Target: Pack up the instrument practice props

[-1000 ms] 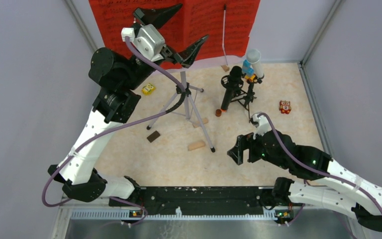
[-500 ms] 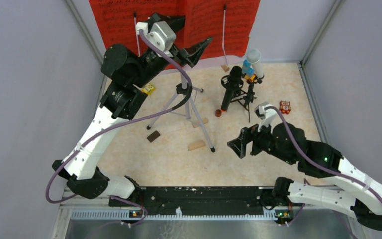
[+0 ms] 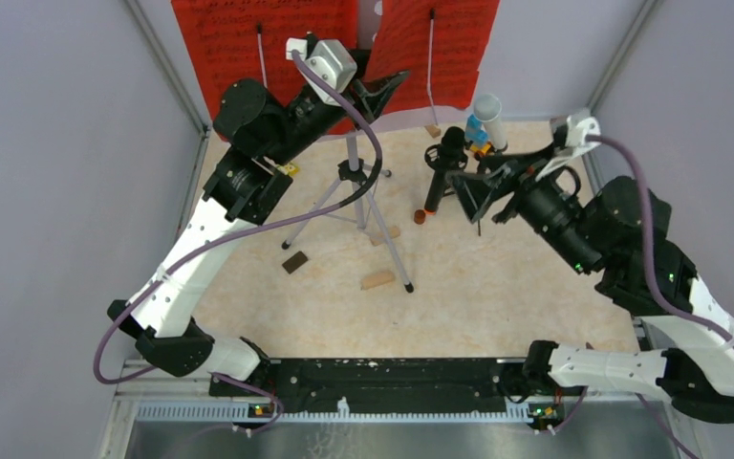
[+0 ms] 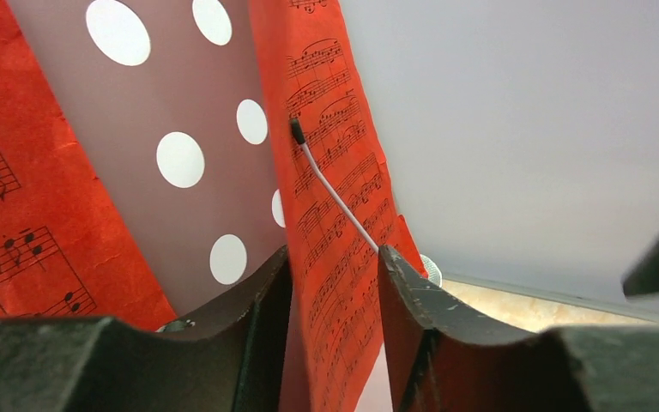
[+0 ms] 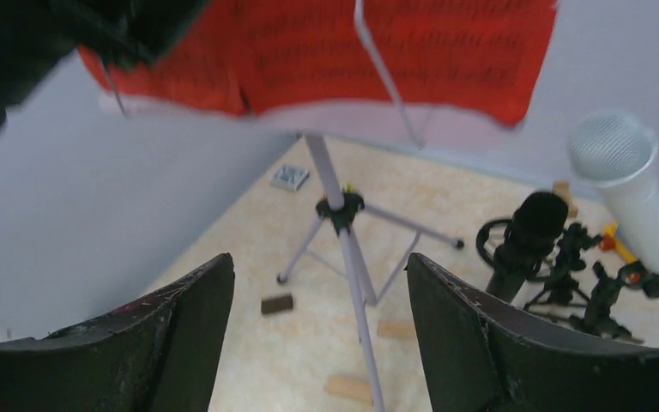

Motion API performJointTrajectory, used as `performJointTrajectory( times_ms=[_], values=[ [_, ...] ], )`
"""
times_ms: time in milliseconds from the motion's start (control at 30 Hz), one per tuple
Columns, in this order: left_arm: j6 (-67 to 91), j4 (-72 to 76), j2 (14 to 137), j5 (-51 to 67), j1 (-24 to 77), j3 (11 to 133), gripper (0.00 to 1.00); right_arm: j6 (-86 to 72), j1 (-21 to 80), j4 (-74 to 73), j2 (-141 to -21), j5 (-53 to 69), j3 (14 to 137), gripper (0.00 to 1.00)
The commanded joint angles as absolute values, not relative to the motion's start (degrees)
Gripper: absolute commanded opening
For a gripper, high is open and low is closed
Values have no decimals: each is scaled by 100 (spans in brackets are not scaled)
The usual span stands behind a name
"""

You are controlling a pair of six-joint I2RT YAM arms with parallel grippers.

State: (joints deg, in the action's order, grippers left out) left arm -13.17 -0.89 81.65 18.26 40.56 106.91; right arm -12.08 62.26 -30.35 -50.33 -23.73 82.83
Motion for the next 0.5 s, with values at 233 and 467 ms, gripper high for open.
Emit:
performJointTrajectory(
  times_ms=[233, 467],
  values=[
    [-1183, 178, 8162, 1654, 4077, 10759, 29, -832, 6262, -2140, -6528, -3313, 10379, 62],
    [-1220, 105, 8156, 1581, 4077, 10762, 13, -864, 5819, -3316, -7731, -2251, 12236, 62]
  ],
)
